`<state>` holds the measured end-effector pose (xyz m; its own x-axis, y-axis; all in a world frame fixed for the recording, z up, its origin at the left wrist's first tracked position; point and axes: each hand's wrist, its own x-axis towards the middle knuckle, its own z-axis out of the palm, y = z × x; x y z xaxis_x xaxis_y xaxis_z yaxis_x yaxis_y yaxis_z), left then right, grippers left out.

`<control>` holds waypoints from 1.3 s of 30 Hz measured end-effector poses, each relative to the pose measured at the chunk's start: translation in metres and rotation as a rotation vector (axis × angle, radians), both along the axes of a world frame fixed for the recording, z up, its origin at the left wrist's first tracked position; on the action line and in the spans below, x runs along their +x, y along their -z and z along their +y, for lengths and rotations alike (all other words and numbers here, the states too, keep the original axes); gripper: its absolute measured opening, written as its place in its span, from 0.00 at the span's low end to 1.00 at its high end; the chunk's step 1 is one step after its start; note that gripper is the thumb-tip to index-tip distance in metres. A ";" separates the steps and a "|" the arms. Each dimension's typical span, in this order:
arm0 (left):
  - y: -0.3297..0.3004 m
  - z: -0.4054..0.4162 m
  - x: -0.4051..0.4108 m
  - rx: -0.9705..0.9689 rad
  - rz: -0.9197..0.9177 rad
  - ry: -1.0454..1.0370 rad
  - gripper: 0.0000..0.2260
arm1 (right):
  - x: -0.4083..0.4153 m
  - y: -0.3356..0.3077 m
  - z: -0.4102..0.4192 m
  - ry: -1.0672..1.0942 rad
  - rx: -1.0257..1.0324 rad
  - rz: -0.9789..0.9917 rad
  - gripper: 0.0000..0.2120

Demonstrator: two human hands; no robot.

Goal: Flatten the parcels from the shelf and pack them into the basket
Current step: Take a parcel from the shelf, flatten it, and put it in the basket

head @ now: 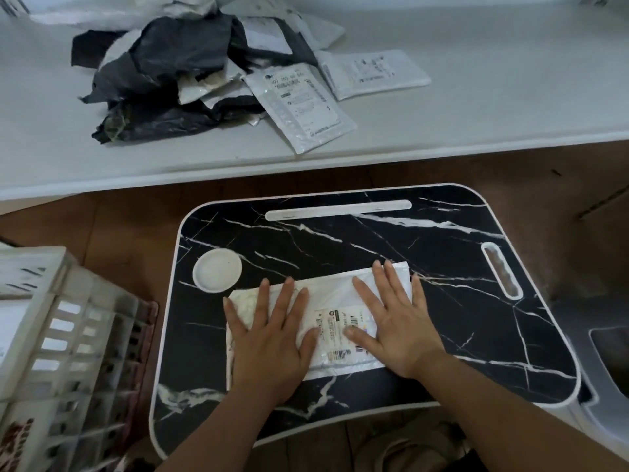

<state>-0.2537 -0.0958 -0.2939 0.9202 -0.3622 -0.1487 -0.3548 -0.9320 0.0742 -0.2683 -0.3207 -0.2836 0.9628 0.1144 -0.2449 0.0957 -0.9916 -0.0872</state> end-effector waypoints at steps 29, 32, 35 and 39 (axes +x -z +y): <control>-0.058 0.029 0.020 -1.016 0.234 -0.780 0.14 | -0.005 -0.041 -0.004 0.449 0.005 0.139 0.40; -0.058 0.041 0.015 -0.828 0.181 -0.855 0.19 | -0.012 -0.049 0.007 0.616 0.095 0.105 0.32; -0.065 0.044 0.008 -0.746 0.333 -0.977 0.21 | -0.016 -0.050 0.014 0.812 0.320 0.132 0.39; -0.086 0.057 0.008 -0.897 0.423 -0.992 0.18 | -0.010 -0.060 0.022 0.934 0.567 0.167 0.30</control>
<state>-0.2458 -0.0393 -0.2079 0.7897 0.2857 -0.5429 0.6135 -0.3569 0.7045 -0.2785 -0.2987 -0.2235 0.6885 -0.5039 -0.5217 -0.7253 -0.4792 -0.4943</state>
